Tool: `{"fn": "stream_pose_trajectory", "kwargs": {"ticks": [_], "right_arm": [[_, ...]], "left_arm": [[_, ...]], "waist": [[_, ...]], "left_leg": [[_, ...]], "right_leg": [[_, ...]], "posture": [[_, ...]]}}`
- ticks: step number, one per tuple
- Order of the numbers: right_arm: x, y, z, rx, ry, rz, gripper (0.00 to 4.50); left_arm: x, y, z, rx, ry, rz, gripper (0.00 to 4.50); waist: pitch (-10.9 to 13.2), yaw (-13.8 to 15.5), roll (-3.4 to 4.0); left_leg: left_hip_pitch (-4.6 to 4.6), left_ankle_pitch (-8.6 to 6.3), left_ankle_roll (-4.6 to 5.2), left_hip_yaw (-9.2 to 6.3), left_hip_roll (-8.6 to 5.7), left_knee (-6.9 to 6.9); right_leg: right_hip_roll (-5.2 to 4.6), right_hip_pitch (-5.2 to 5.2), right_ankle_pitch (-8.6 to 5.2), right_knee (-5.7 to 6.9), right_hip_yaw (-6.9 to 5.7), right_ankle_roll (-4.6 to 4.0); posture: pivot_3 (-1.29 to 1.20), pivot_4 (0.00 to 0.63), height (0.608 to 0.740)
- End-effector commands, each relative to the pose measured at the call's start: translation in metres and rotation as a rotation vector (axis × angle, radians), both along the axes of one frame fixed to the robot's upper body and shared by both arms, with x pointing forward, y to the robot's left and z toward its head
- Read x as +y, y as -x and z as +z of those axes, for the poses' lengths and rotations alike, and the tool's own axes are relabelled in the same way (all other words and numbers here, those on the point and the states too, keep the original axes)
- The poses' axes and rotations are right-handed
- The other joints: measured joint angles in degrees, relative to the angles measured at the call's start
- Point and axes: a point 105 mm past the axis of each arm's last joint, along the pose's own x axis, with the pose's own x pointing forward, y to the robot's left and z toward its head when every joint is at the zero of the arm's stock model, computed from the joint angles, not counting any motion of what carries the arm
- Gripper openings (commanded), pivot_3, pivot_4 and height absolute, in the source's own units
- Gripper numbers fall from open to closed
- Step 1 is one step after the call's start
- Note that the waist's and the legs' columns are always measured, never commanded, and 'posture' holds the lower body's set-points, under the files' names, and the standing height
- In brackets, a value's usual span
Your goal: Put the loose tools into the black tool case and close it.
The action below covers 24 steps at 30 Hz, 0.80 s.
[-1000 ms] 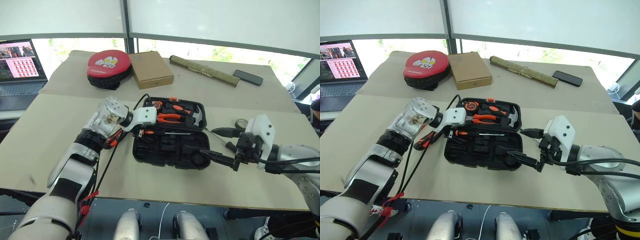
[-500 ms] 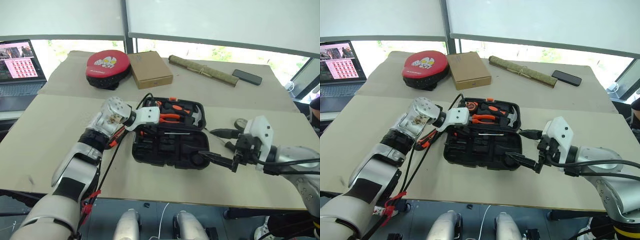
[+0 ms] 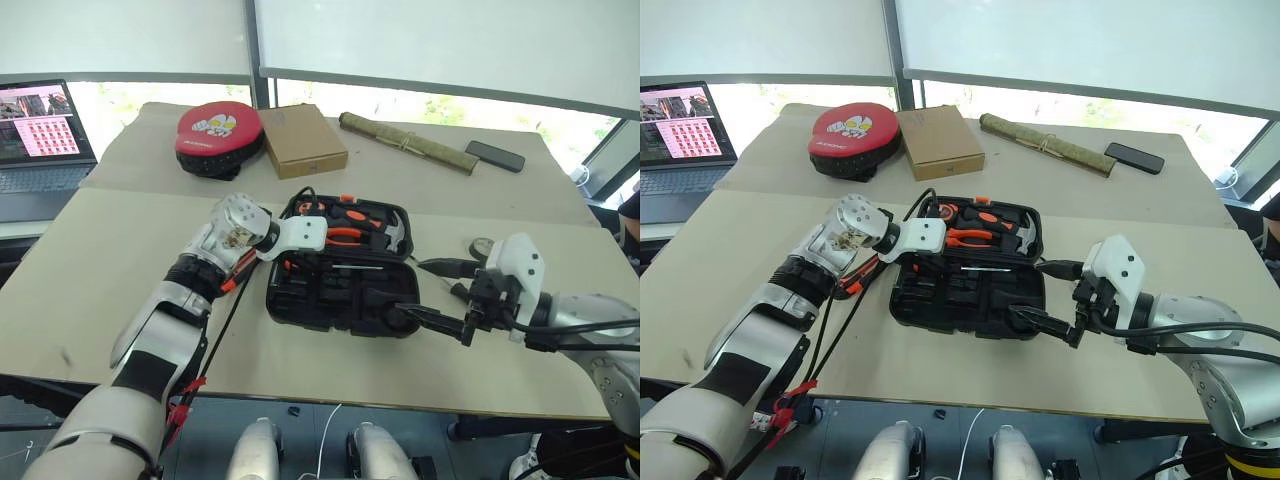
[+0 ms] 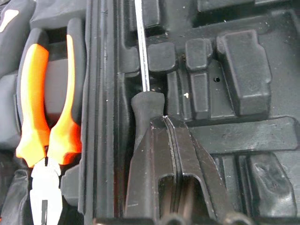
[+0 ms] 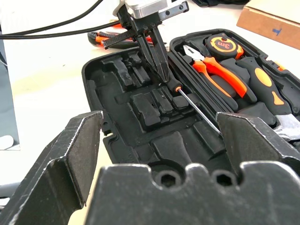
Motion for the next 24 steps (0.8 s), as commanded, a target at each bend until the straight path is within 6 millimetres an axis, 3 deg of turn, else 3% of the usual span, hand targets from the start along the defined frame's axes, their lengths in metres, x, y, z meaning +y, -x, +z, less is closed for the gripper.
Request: {"fn": "stream_pose_trajectory", "kwargs": {"ticks": [1,8,12,13,15,18,24], "right_arm": [[0.004,0.003,0.005,-0.039,0.0,0.014,4.5],[-0.001,0.002,0.003,-0.044,0.007,-0.026,4.5],[-0.023,0.005,0.008,-0.062,0.0,-0.146,4.5],[-0.033,0.007,0.01,-0.064,-0.006,-0.195,4.5],[-0.071,0.016,0.008,-0.034,-0.035,-0.375,4.5],[-0.102,0.032,0.001,0.01,-0.038,-0.516,4.5],[-0.141,0.052,-0.016,0.114,-0.032,-0.651,4.5]], "left_arm": [[0.001,-0.003,-0.017,-0.008,-0.059,0.019,0.05],[0.0,-0.005,-0.008,-0.004,-0.009,0.034,0.05],[-0.009,0.004,0.04,0.091,0.254,0.018,0.05],[-0.009,0.009,0.055,0.12,0.33,-0.002,0.29],[-0.006,0.035,0.094,0.225,0.538,-0.094,0.75],[0.0,0.065,0.128,0.324,0.727,-0.193,1.83],[0.006,0.087,0.122,0.427,0.665,-0.197,3.91]], "waist": [[-0.02,0.04,0.03],[-0.04,0.12,0.07],[-0.02,-0.04,0.09],[0.0,-0.07,0.1],[0.03,-0.08,0.14],[0.0,-0.12,0.31],[0.01,-0.48,0.63]], "left_leg": [[0.01,0.01,0.01,-0.01,-0.01,0.01],[0.06,0.07,0.11,-0.04,-0.05,0.05],[-0.05,0.08,0.13,-0.04,-0.04,0.05],[-0.13,0.08,0.13,-0.04,-0.04,0.04],[-0.33,0.08,0.13,-0.09,-0.03,0.04],[-0.46,0.06,0.15,-0.24,-0.03,0.04],[0.01,0.04,0.19,-0.24,-0.08,0.02]], "right_leg": [[0.0,0.03,0.0,0.0,0.0,0.01],[-0.02,0.12,0.03,-0.01,0.01,0.05],[-0.01,-0.02,0.03,0.02,0.02,0.05],[-0.01,-0.08,0.03,0.01,0.03,0.06],[0.0,-0.22,0.03,0.0,0.01,0.06],[-0.02,-0.24,-0.02,-0.04,-0.09,0.13],[-0.02,0.13,-0.07,-0.02,-0.04,0.18]], "posture": [[0.0,0.15,0.74],[0.0,0.15,0.74],[0.0,0.15,0.74],[0.0,0.15,0.74],[0.0,0.15,0.74],[0.0,0.15,0.74],[0.0,0.15,0.74]]}}
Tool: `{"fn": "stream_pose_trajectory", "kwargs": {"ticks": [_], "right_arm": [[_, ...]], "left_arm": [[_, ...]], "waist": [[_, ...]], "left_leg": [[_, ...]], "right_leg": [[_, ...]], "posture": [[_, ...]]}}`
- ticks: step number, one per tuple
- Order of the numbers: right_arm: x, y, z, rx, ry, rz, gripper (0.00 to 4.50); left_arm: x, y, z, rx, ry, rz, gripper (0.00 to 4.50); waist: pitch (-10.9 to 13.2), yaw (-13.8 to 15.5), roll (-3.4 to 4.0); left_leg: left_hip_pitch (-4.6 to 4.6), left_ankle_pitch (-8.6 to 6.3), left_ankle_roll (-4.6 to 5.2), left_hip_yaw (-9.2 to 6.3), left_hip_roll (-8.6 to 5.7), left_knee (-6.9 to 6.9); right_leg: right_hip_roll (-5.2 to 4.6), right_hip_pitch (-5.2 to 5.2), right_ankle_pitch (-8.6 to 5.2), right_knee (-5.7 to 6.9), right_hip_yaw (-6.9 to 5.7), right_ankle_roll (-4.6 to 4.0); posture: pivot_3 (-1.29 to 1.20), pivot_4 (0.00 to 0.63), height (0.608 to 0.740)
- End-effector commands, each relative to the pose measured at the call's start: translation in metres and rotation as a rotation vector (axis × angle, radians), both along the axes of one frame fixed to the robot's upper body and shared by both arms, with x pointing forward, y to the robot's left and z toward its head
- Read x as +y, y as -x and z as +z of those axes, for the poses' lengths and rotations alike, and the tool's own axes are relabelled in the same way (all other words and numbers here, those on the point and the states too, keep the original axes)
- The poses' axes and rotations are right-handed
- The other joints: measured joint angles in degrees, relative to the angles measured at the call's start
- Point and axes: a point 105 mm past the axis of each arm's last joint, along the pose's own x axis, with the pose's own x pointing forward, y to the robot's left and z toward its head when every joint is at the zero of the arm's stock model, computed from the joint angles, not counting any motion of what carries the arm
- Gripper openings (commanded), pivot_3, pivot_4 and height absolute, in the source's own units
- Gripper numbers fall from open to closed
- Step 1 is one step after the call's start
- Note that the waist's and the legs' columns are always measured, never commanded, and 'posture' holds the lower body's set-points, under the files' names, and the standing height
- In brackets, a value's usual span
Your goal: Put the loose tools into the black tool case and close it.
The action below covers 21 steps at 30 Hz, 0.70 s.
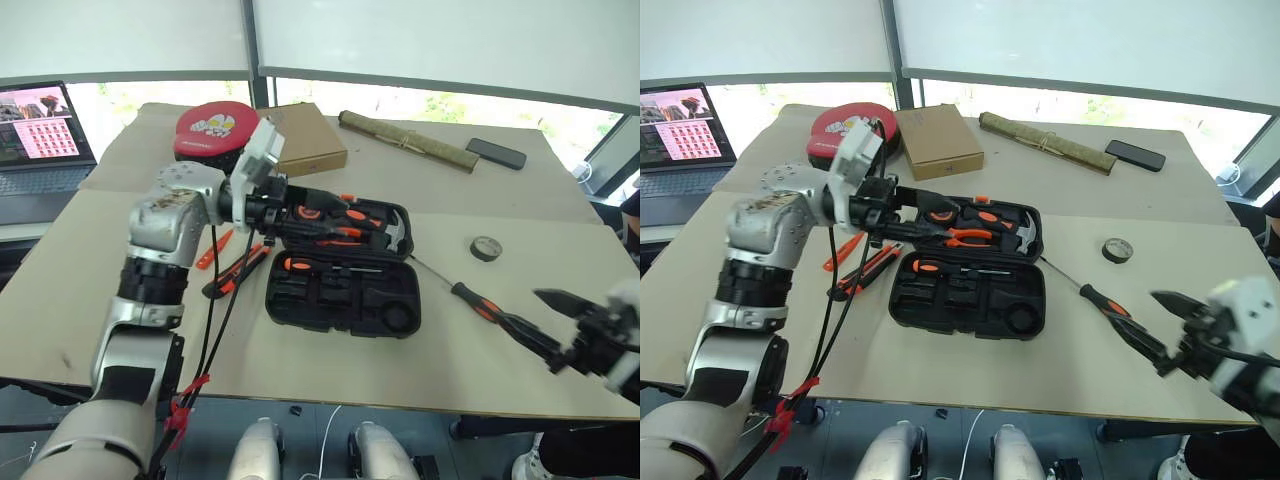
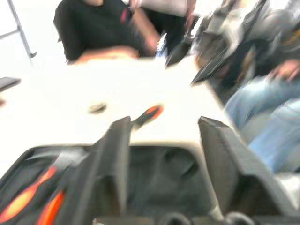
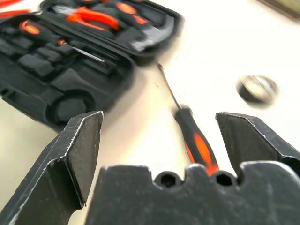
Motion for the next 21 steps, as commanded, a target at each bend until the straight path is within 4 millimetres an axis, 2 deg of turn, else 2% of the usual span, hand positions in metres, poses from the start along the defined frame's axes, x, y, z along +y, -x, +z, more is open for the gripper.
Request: {"fn": "stream_pose_trajectory", "kwargs": {"ticks": [1,2,7,13,19,21], "right_arm": [[-0.021,0.004,-0.003,0.036,0.039,-0.035,4.5],[-0.023,0.001,-0.007,0.048,0.048,-0.03,4.5],[-0.024,-0.023,-0.022,0.079,0.086,0.028,4.5],[-0.008,-0.067,-0.053,0.148,0.139,0.133,4.5],[-0.009,-0.093,-0.071,0.197,0.159,0.129,4.5],[-0.007,-0.098,-0.074,0.202,0.141,0.137,3.98]], "left_arm": [[-0.003,0.015,-0.001,-0.024,-0.042,-0.059,4.26],[-0.003,0.016,-0.006,-0.045,-0.07,-0.064,4.46],[-0.002,0.017,-0.02,-0.103,-0.15,-0.075,4.46],[0.002,0.02,-0.031,-0.145,-0.205,-0.077,4.46],[0.004,0.021,-0.036,-0.167,-0.226,-0.062,4.46],[0.004,0.02,-0.036,-0.169,-0.227,-0.057,4.5]], "waist": [[0.01,-0.17,0.01],[0.01,-0.3,0.01],[0.04,-1.12,0.04],[0.12,-1.45,0.12],[0.18,-0.66,0.21],[0.18,-0.62,0.21]], "left_leg": [[0.02,0.01,0.0,0.0,0.0,0.0],[0.09,0.04,-0.01,0.0,0.01,0.01],[0.53,0.07,0.0,0.09,0.0,-0.06],[0.51,0.07,0.01,0.11,0.01,-0.14],[0.34,0.06,0.03,0.13,-0.05,-0.12],[0.33,0.04,0.06,0.15,-0.09,-0.1]], "right_leg": [[0.01,0.0,-0.05,-0.01,0.02,0.08],[0.03,0.08,-0.07,-0.01,0.02,0.12],[0.03,0.51,-0.13,-0.21,0.14,0.15],[0.08,0.49,-0.01,-0.3,0.21,-0.03],[0.06,0.42,0.0,-0.34,0.22,-0.03],[0.04,0.42,0.0,-0.36,0.27,0.0]], "posture": [[0.0,0.15,0.74],[0.0,0.15,0.74],[0.0,0.15,0.74],[0.0,0.15,0.74],[0.0,0.15,0.74],[0.0,0.15,0.74]]}}
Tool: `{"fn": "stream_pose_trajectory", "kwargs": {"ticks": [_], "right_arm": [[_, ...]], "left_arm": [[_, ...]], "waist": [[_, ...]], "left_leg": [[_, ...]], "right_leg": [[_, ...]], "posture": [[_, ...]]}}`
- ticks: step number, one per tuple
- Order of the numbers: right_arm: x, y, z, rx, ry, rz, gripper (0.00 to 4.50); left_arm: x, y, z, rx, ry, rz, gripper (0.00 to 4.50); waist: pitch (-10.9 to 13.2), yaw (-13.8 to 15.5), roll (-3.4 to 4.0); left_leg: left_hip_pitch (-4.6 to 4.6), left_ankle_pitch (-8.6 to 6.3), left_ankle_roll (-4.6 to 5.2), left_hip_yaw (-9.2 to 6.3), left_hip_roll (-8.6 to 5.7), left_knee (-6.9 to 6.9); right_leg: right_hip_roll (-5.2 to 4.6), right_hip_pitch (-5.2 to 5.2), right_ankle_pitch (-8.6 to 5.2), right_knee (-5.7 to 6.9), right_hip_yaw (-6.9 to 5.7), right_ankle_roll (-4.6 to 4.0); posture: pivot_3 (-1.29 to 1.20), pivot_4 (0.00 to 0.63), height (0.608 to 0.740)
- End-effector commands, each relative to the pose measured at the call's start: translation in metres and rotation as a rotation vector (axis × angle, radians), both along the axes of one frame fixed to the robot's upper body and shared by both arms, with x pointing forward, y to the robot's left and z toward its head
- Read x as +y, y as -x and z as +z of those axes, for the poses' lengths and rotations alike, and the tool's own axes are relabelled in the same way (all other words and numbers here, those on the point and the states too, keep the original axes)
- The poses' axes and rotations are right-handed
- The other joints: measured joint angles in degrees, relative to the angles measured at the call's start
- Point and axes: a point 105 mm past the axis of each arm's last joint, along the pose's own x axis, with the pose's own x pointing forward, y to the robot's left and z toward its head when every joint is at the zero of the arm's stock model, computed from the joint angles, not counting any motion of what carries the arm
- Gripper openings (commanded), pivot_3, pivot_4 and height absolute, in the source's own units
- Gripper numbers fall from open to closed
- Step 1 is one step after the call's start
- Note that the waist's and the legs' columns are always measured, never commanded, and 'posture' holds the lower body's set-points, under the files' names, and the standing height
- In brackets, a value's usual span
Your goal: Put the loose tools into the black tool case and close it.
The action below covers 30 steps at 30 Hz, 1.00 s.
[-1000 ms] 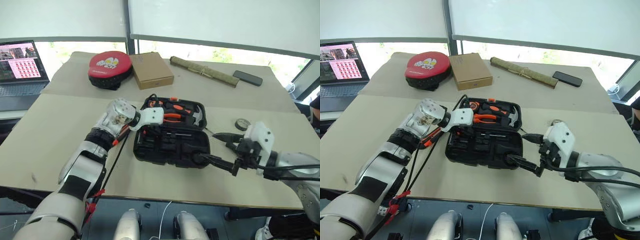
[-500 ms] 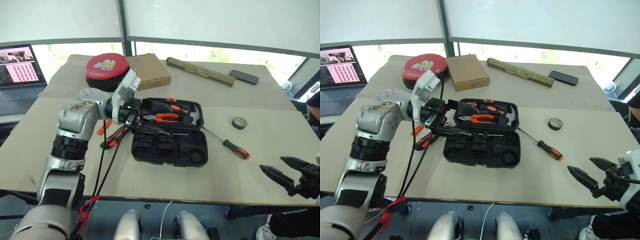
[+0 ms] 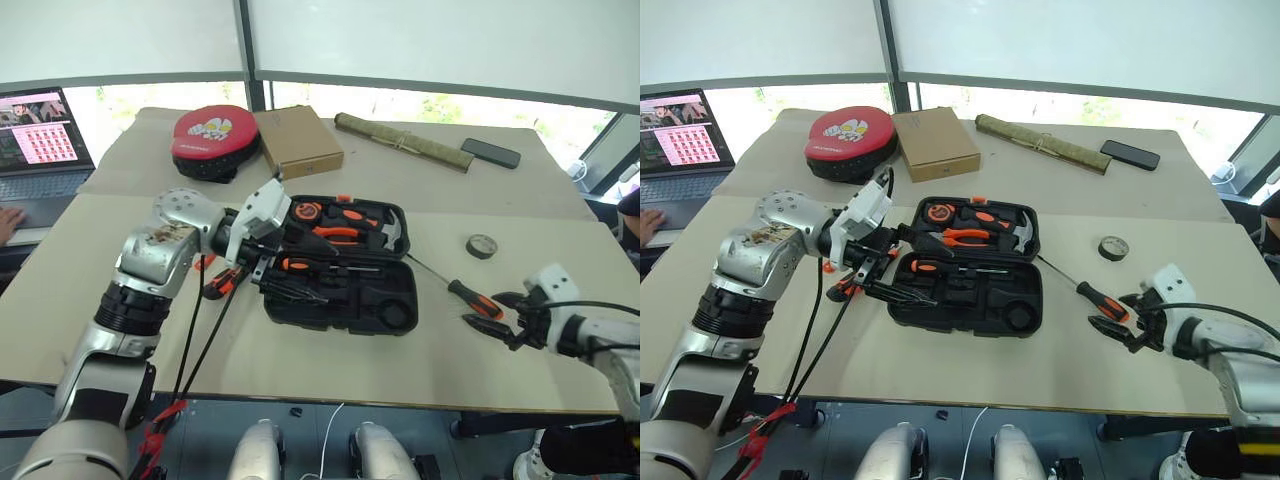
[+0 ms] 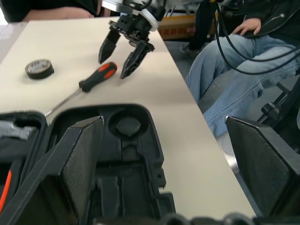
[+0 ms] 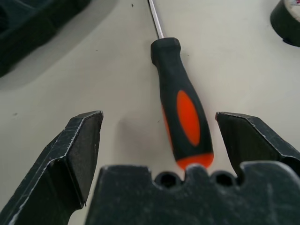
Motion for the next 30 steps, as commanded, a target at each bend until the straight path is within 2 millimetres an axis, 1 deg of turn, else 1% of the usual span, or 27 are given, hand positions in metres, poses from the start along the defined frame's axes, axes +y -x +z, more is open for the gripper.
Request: {"fn": "stream_pose_trajectory", "kwargs": {"ticks": [1,2,4,6,9,12,14,15,16,18,20,21,23,24,25,27,28,30], "right_arm": [[0.0,-0.009,0.0,-0.014,-0.006,0.008,3.92],[0.0,-0.009,-0.001,-0.013,-0.005,0.014,3.27],[-0.001,-0.008,-0.002,-0.014,-0.002,0.019,2.78],[-0.005,-0.003,0.002,-0.031,-0.004,0.011,2.11],[-0.015,0.011,0.016,-0.074,-0.022,-0.026,1.1],[-0.025,0.031,0.031,-0.091,-0.009,-0.054,1.05],[-0.027,0.043,0.047,-0.117,-0.013,-0.063,1.05],[-0.023,0.046,0.058,-0.142,-0.023,-0.043,1.05],[-0.011,0.049,0.071,-0.176,-0.032,0.025,1.05],[0.015,0.05,0.088,-0.205,-0.041,0.171,1.05],[0.038,0.045,0.094,-0.216,-0.018,0.291,1.05],[0.045,0.042,0.095,-0.221,-0.006,0.332,1.05],[0.074,0.031,0.098,-0.237,0.012,0.467,1.05],[0.082,0.027,0.098,-0.24,0.019,0.505,1.05],[0.096,0.02,0.096,-0.247,0.049,0.579,1.05],[0.116,0.004,0.091,-0.253,0.102,0.68,1.05],[0.123,-0.003,0.088,-0.254,0.126,0.71,1.05],[0.129,-0.018,0.081,-0.251,0.167,0.743,1.05]], "left_arm": [[-0.001,0.003,0.006,-0.058,-0.003,-0.008,4.5],[-0.001,0.002,0.006,-0.059,-0.002,-0.007,4.5],[-0.002,0.002,0.007,-0.061,0.0,-0.004,4.5],[-0.002,0.0,0.008,-0.066,0.003,0.005,4.5],[0.0,-0.002,0.008,-0.073,0.001,0.018,4.5],[0.004,-0.001,0.009,-0.072,-0.001,0.032,4.5],[0.008,-0.001,0.008,-0.071,-0.007,0.049,4.5],[0.011,0.0,0.007,-0.07,-0.014,0.059,4.5],[0.014,0.002,0.005,-0.067,-0.025,0.059,4.5],[0.02,0.008,0.002,-0.056,-0.048,0.051,4.5],[0.022,0.01,0.001,-0.051,-0.06,0.052,4.5],[0.023,0.01,0.001,-0.051,-0.062,0.056,4.5],[0.024,0.009,0.001,-0.054,-0.065,0.064,4.5],[0.025,0.009,0.001,-0.056,-0.065,0.065,4.5],[0.025,0.009,0.002,-0.058,-0.065,0.066,4.5],[0.024,0.009,0.003,-0.062,-0.066,0.067,4.5],[0.024,0.01,0.003,-0.065,-0.066,0.067,4.5],[0.023,0.009,0.003,-0.076,-0.065,0.074,4.5]], "waist": [[0.0,0.0,0.0],[0.0,0.02,0.0],[0.0,-0.04,0.0],[0.0,-0.12,0.0],[0.0,0.2,0.01],[0.01,0.36,0.05],[0.01,0.35,0.08],[0.01,0.33,0.09],[0.01,-0.03,0.09],[0.02,-0.68,0.08],[0.02,-1.25,0.07],[0.04,-1.43,0.04],[0.08,-1.36,-0.03],[0.11,-1.35,-0.03],[0.14,-1.18,0.01],[0.17,-0.95,-0.01],[0.17,-0.83,-0.01],[0.18,-0.58,-0.01]], "left_leg": [[-0.01,0.0,0.0,0.0,-0.01,0.0],[-0.01,0.0,0.0,-0.01,0.0,-0.01],[0.0,-0.01,0.01,-0.01,0.0,-0.01],[0.0,-0.01,0.01,-0.01,0.0,-0.01],[0.0,-0.01,0.01,-0.02,0.0,-0.04],[-0.04,-0.02,0.03,0.0,-0.04,-0.03],[-0.03,-0.02,0.04,-0.01,-0.07,-0.03],[-0.02,-0.02,0.04,-0.01,-0.09,-0.03],[0.0,-0.02,0.04,-0.01,-0.09,-0.05],[0.07,-0.03,0.04,0.0,-0.06,-0.07],[0.13,-0.03,0.03,-0.01,0.05,-0.09],[0.15,-0.03,0.03,-0.01,0.12,-0.09],[0.17,-0.03,0.03,-0.06,0.16,-0.1],[0.21,-0.03,0.03,-0.03,0.18,-0.09],[0.15,-0.02,0.03,0.0,0.17,-0.09],[0.1,-0.03,0.03,0.02,0.16,-0.09],[0.02,-0.03,0.03,0.07,0.15,-0.07],[-0.15,-0.03,0.03,0.13,0.14,-0.04]], "right_leg": [[0.0,0.0,0.0,0.0,0.0,0.0],[0.0,0.0,0.0,0.0,0.01,0.01],[0.01,0.0,-0.01,0.0,0.01,0.02],[0.01,0.0,-0.01,0.01,0.01,0.02],[0.01,0.0,-0.02,0.01,0.01,0.03],[-0.02,-0.01,-0.03,-0.02,0.02,0.05],[-0.05,-0.01,-0.04,-0.01,0.03,0.08],[-0.07,-0.01,-0.05,0.01,0.04,0.09],[-0.07,0.0,-0.05,0.0,0.05,0.09],[-0.03,0.02,-0.05,0.02,0.1,0.09],[0.06,0.02,-0.09,0.0,0.13,0.15],[0.12,0.04,-0.12,0.0,0.13,0.21],[0.18,0.06,-0.2,0.0,0.1,0.31],[0.19,0.08,-0.2,0.0,0.11,0.3],[0.18,0.02,-0.2,-0.03,0.13,0.3],[0.16,-0.03,-0.14,-0.03,0.13,0.2],[0.15,-0.15,-0.09,-0.02,0.15,0.11],[0.15,-0.4,0.0,0.04,0.21,-0.02]], "posture": [[0.0,0.15,0.74],[0.0,0.15,0.74],[0.0,0.15,0.74],[0.0,0.15,0.74],[0.0,0.15,0.74],[0.0,0.15,0.74],[0.0,0.15,0.74],[0.0,0.15,0.74],[0.0,0.15,0.74],[0.0,0.15,0.74],[0.0,0.15,0.74],[0.0,0.15,0.74],[0.0,0.15,0.74],[0.0,0.15,0.74],[0.0,0.15,0.74],[0.0,0.15,0.74],[0.0,0.15,0.74],[0.0,0.15,0.74]]}}
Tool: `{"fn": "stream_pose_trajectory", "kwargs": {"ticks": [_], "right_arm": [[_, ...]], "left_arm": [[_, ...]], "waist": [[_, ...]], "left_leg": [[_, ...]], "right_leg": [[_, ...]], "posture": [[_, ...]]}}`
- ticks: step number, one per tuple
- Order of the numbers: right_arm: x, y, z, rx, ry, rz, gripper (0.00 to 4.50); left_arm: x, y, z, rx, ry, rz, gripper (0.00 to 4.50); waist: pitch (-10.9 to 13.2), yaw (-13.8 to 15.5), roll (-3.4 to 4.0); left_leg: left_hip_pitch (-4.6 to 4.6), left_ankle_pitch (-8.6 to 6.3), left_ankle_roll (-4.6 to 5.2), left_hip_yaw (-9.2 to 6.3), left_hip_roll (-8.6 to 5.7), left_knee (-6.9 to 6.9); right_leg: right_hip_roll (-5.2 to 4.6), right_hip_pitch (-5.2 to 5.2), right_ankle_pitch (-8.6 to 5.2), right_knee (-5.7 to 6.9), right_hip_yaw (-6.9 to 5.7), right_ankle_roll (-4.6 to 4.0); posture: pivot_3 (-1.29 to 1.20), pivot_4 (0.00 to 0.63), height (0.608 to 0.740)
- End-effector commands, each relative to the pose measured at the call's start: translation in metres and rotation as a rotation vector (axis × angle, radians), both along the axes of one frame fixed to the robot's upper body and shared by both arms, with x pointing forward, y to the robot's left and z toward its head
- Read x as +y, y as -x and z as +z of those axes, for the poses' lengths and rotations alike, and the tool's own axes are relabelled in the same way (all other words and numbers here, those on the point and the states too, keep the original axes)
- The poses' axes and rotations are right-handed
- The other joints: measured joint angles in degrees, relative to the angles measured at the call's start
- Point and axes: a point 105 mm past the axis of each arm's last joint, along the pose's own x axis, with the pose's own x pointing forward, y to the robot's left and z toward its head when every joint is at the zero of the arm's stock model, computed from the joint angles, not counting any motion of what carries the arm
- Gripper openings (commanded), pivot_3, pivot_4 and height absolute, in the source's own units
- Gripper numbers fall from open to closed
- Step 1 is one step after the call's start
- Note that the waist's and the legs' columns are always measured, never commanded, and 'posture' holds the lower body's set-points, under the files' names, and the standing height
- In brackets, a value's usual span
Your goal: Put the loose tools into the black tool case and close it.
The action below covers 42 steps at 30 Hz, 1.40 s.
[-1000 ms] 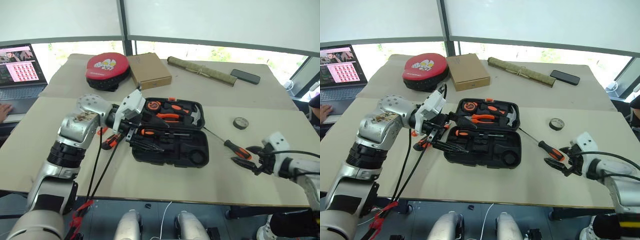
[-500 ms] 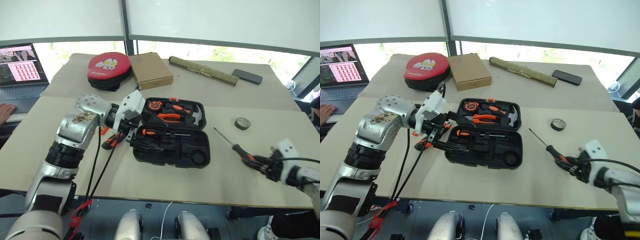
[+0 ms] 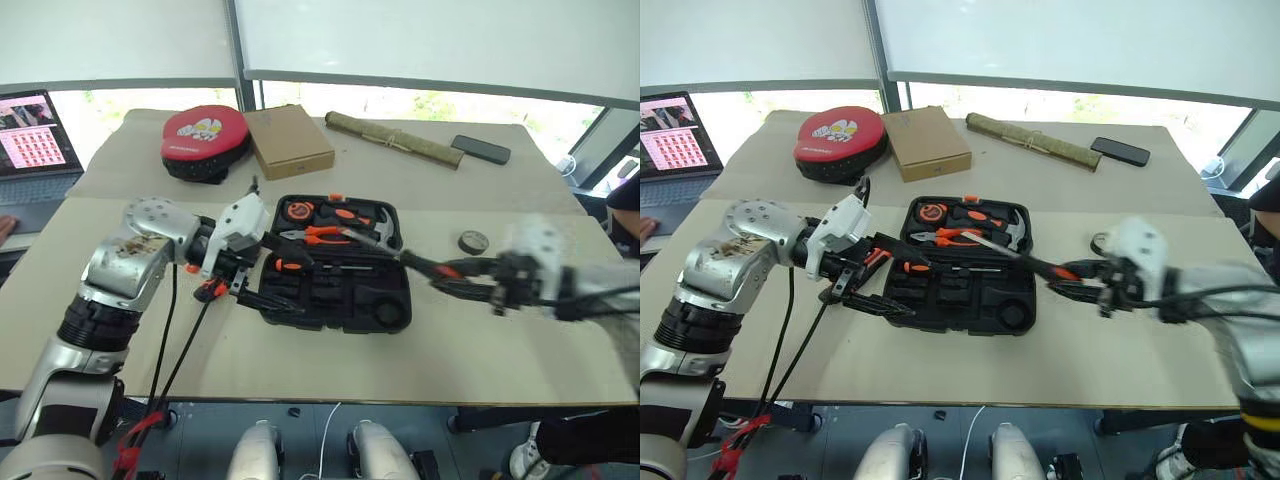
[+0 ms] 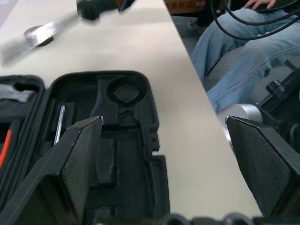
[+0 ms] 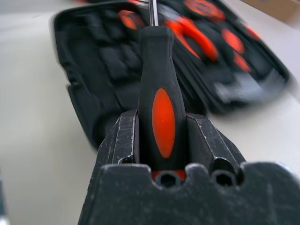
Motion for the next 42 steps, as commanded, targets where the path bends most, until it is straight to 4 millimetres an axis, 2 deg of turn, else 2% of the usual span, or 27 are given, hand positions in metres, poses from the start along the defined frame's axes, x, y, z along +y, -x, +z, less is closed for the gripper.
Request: {"fn": "stream_pose_trajectory", "kwargs": {"ticks": [1,5,9,13,20,21,22,25,27,29,30,33,42], "right_arm": [[0.005,-0.021,-0.014,-0.037,0.113,0.056,1.05],[0.004,-0.033,-0.024,-0.043,0.18,0.091,1.05],[0.003,-0.036,-0.035,-0.041,0.218,0.128,1.05],[0.003,-0.045,-0.042,-0.04,0.213,0.1,1.05],[0.003,-0.046,-0.047,-0.02,0.215,0.094,1.05],[0.002,-0.045,-0.048,-0.022,0.219,0.096,1.55],[0.001,-0.045,-0.046,-0.026,0.214,0.093,1.87],[0.002,-0.044,-0.04,-0.041,0.199,0.09,2.56],[0.006,-0.045,-0.03,-0.059,0.163,0.087,3.24],[0.014,-0.046,-0.016,-0.058,0.092,0.079,3.63],[0.019,-0.045,-0.012,-0.049,0.062,0.077,3.63],[0.027,-0.045,-0.011,-0.018,0.017,0.072,3.0],[0.039,-0.05,-0.028,0.016,0.02,0.043,0.01]], "left_arm": [[-0.002,0.002,0.011,-0.058,0.015,-0.004,4.5],[-0.001,0.002,0.012,-0.064,0.021,0.017,4.5],[0.001,0.002,0.011,-0.065,0.021,0.026,4.5],[0.0,-0.001,0.012,-0.071,0.025,0.036,4.5],[-0.002,-0.005,0.013,-0.082,0.029,0.031,4.5],[-0.002,-0.006,0.014,-0.083,0.03,0.03,4.5],[-0.002,-0.006,0.014,-0.085,0.032,0.029,4.5],[-0.002,-0.007,0.015,-0.088,0.033,0.027,4.5],[-0.003,-0.008,0.015,-0.091,0.033,0.025,4.5],[-0.004,-0.009,0.015,-0.094,0.035,0.024,4.5],[-0.004,-0.009,0.015,-0.095,0.036,0.023,4.5],[-0.006,-0.009,0.015,-0.097,0.037,0.017,4.5],[-0.007,-0.012,0.013,-0.1,0.034,0.015,4.5]], "waist": [[0.01,0.56,-0.01],[0.01,1.53,0.01],[0.02,1.55,0.01],[0.02,1.43,0.01],[0.02,1.37,0.01],[0.02,1.39,0.01],[0.02,1.41,0.01],[0.02,1.4,0.01],[0.02,1.36,0.01],[0.02,1.33,0.01],[0.02,1.33,0.02],[0.02,1.18,0.02],[0.02,1.2,0.02]], "left_leg": [[-0.23,0.0,0.0,0.01,-0.01,0.03],[-0.52,-0.01,0.04,0.03,-0.03,0.08],[-0.58,-0.04,0.09,0.06,-0.04,0.11],[-0.57,-0.04,0.09,0.05,-0.03,0.11],[-0.56,-0.04,0.09,0.04,-0.04,0.11],[-0.56,-0.04,0.09,0.04,-0.04,0.12],[-0.56,-0.04,0.09,0.04,-0.04,0.12],[-0.56,-0.04,0.08,0.04,-0.04,0.12],[-0.55,-0.04,0.08,0.04,-0.04,0.11],[-0.55,-0.04,0.08,0.04,-0.03,0.11],[-0.55,-0.04,0.08,0.04,-0.03,0.12],[-0.55,-0.04,0.08,0.04,-0.03,0.12],[-0.55,-0.04,0.08,0.04,-0.04,0.15]], "right_leg": [[0.0,-0.23,0.03,0.04,0.01,-0.03],[-0.03,-0.41,0.01,0.01,-0.05,0.0],[-0.06,-0.44,0.0,-0.02,-0.05,0.01],[-0.05,-0.44,0.0,0.02,-0.06,0.01],[-0.05,-0.43,0.0,0.06,-0.06,0.01],[-0.05,-0.43,0.0,0.06,-0.06,0.01],[-0.05,-0.43,0.0,0.06,-0.06,0.01],[-0.05,-0.43,0.0,0.07,-0.06,0.01],[-0.05,-0.43,0.0,0.07,-0.06,0.01],[-0.04,-0.44,0.0,0.08,-0.06,0.01],[-0.04,-0.44,0.0,0.09,-0.06,0.01],[-0.04,-0.43,0.0,0.11,-0.06,0.01],[-0.05,-0.44,0.0,0.17,-0.06,0.01]], "posture": [[0.0,0.15,0.74],[0.0,0.15,0.74],[0.0,0.15,0.74],[0.0,0.15,0.74],[0.0,0.15,0.74],[0.0,0.15,0.74],[0.0,0.15,0.74],[0.0,0.15,0.74],[0.0,0.15,0.74],[0.0,0.15,0.74],[0.0,0.15,0.74],[0.0,0.15,0.74],[0.0,0.15,0.74]]}}
